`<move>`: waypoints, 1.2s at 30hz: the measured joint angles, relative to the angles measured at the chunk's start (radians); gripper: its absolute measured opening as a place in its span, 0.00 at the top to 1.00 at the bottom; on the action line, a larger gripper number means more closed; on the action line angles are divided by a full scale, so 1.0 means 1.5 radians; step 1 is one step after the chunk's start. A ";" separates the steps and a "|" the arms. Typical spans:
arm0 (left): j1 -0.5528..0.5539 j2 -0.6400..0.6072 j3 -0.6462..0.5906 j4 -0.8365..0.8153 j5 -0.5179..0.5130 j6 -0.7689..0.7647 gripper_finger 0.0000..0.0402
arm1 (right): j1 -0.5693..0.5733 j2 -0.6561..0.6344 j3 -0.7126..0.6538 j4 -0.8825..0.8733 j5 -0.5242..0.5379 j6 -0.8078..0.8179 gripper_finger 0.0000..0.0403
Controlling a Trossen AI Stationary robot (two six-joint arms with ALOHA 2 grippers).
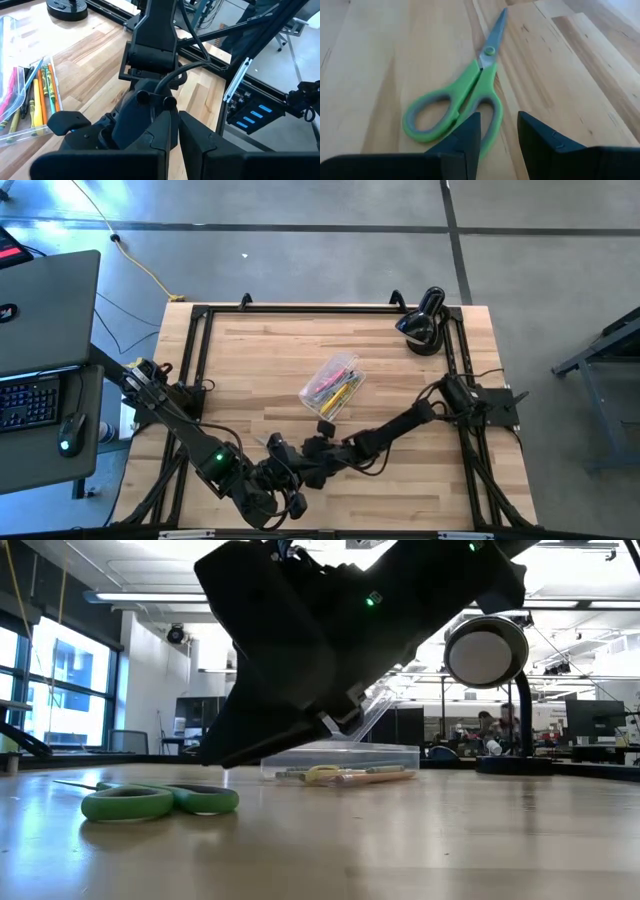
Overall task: Pick & place school supplies into a supply box
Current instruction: Put the scissors into the supply box
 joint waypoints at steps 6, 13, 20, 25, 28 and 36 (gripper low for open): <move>0.000 0.000 0.000 0.000 0.000 0.000 0.83 | 0.000 0.003 0.000 0.007 0.004 0.001 0.73; 0.000 0.000 0.000 -0.002 0.000 0.015 0.83 | 0.003 0.037 0.000 0.041 -0.011 0.008 0.73; 0.000 0.000 0.000 -0.002 0.000 0.017 0.83 | 0.005 0.039 0.003 -0.021 0.043 -0.064 0.75; 0.000 0.000 0.000 -0.002 0.002 0.017 0.83 | 0.005 0.038 0.004 -0.072 0.021 -0.134 0.88; 0.000 0.000 0.000 -0.002 0.002 0.017 0.83 | 0.004 0.036 0.004 -0.086 -0.024 -0.135 0.96; 0.000 0.000 0.000 -0.002 0.004 0.017 0.83 | 0.005 0.038 0.002 -0.090 -0.043 -0.162 0.98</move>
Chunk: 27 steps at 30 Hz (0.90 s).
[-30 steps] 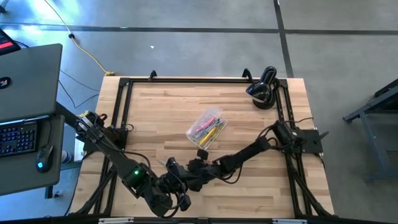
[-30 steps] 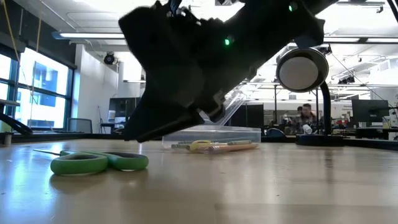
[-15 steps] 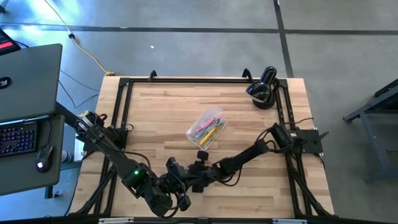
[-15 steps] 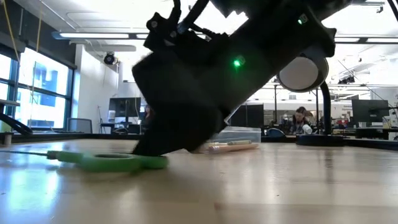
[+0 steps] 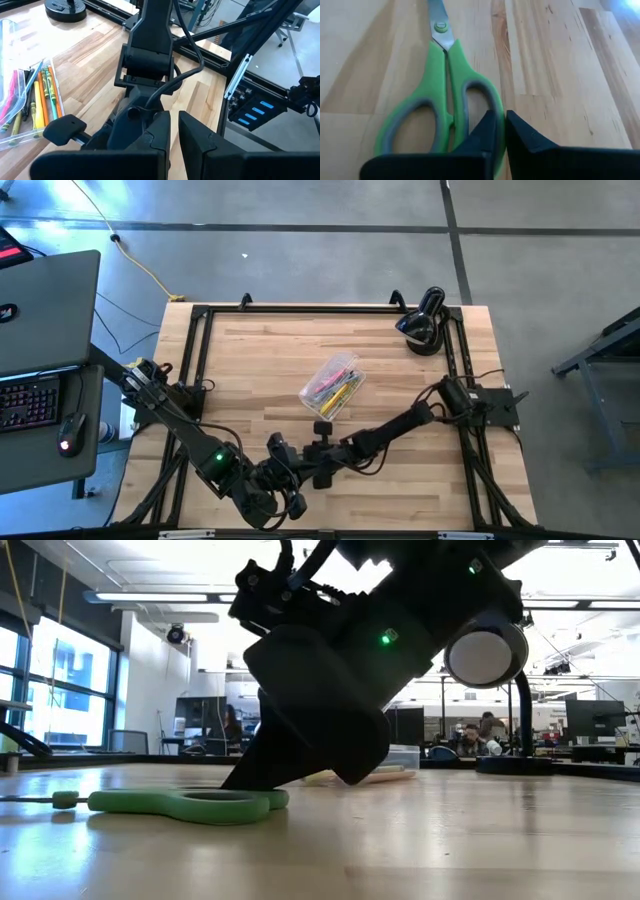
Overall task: Pick & place school supplies into a supply box
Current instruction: Put the scissors into the supply box
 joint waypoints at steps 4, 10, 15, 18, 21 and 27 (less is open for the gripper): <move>0.000 0.000 0.000 0.000 0.001 -0.002 0.83 | 0.009 -0.015 -0.001 -0.009 -0.001 0.000 0.98; 0.000 0.000 0.000 0.002 0.002 -0.002 0.83 | 0.044 -0.098 -0.007 -0.136 0.013 -0.034 0.99; 0.000 0.000 0.000 0.004 0.001 -0.002 0.83 | 0.060 -0.179 -0.007 -0.262 0.073 -0.034 0.99; 0.000 0.000 0.000 0.006 -0.001 -0.002 0.83 | 0.068 -0.221 -0.034 -0.312 0.110 -0.033 0.99; 0.000 0.000 0.000 0.009 -0.001 -0.003 0.83 | 0.071 -0.284 -0.083 -0.340 0.152 -0.015 0.99; 0.000 0.000 0.000 0.021 -0.001 -0.005 0.83 | 0.040 -0.452 -0.253 -0.370 0.206 0.033 0.99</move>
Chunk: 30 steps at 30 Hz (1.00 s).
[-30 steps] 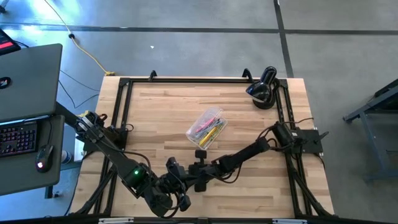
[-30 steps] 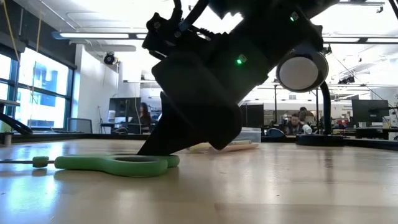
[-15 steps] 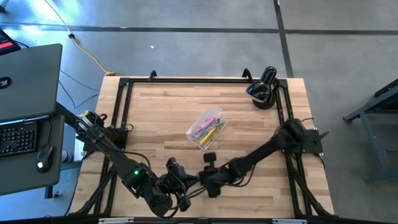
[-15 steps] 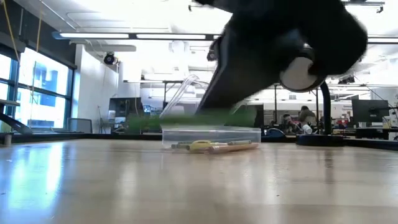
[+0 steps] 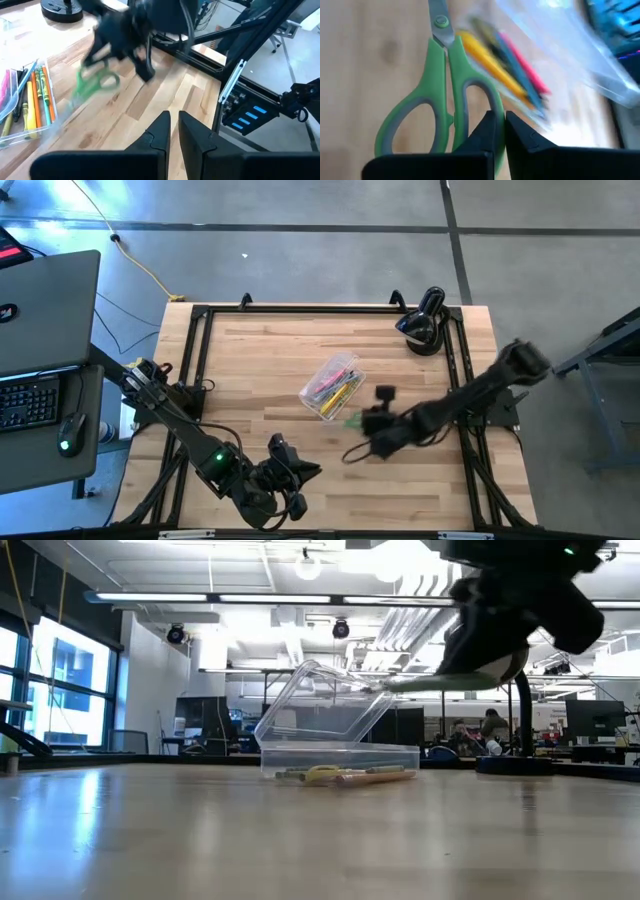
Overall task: Pick & place school supplies into a supply box
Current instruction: Put the scissors into the supply box
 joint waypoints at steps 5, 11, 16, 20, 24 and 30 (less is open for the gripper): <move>0.000 0.000 0.000 0.000 -0.004 0.001 0.83 | -0.052 -0.154 -0.124 0.002 0.020 -0.030 0.99; 0.000 0.000 0.000 -0.002 -0.044 0.003 0.83 | -0.154 -0.232 -0.178 0.058 -0.088 -0.038 1.00; 0.000 0.000 0.000 0.000 -0.058 0.003 0.83 | -0.214 -0.206 -0.164 0.063 -0.132 -0.145 1.00; 0.000 0.000 0.000 0.002 -0.048 0.003 0.83 | -0.250 -0.185 -0.146 0.080 -0.152 -0.230 1.00; 0.000 0.000 0.000 -0.003 -0.047 0.005 0.83 | -0.284 -0.156 -0.115 0.113 -0.171 -0.301 1.00; 0.000 0.000 0.000 -0.008 -0.048 0.005 0.83 | -0.320 -0.052 -0.065 0.141 -0.235 -0.355 1.00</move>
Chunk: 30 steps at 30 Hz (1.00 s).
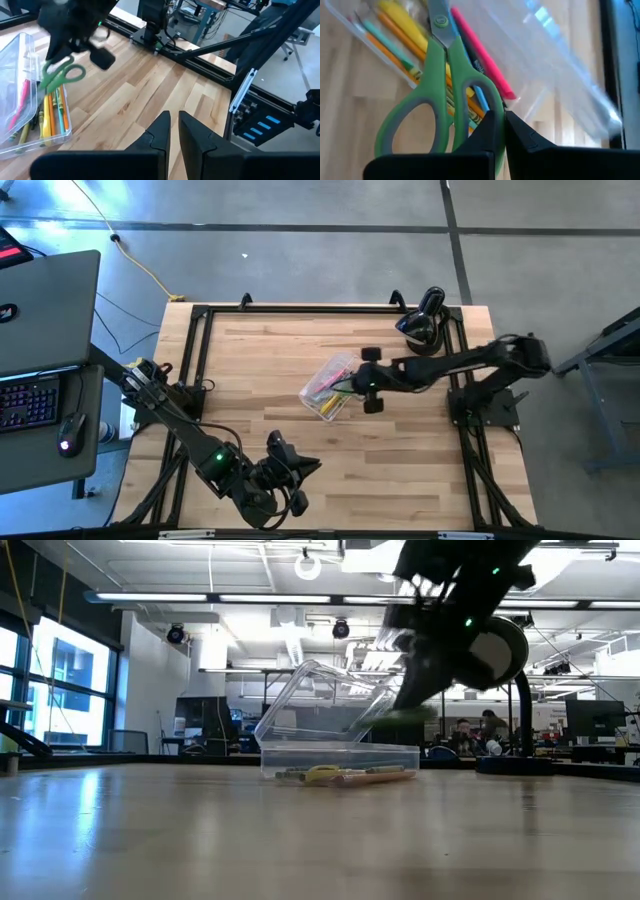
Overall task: Pick & place school supplies into a supply box
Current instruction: Put the scissors into the supply box, then close the supply box
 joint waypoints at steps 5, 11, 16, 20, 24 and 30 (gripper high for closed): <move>0.000 0.000 0.000 0.000 0.004 0.000 0.83 | 0.000 0.085 0.045 0.020 0.007 -0.057 1.00; 0.000 0.000 0.000 -0.004 0.006 0.000 0.83 | -0.017 0.140 0.117 0.040 -0.040 -0.084 1.00; 0.000 0.000 0.000 -0.015 0.024 0.000 0.83 | -0.041 0.167 0.150 0.048 -0.106 -0.082 0.99; 0.000 0.000 0.000 -0.016 0.036 0.000 0.83 | -0.049 0.183 0.150 0.063 -0.095 -0.081 0.98; 0.000 0.000 0.000 -0.017 0.038 0.000 0.83 | -0.051 0.195 0.150 0.079 -0.060 -0.084 0.93; 0.000 0.000 0.000 -0.019 0.038 0.000 0.83 | -0.051 0.195 0.150 0.100 0.010 -0.082 0.82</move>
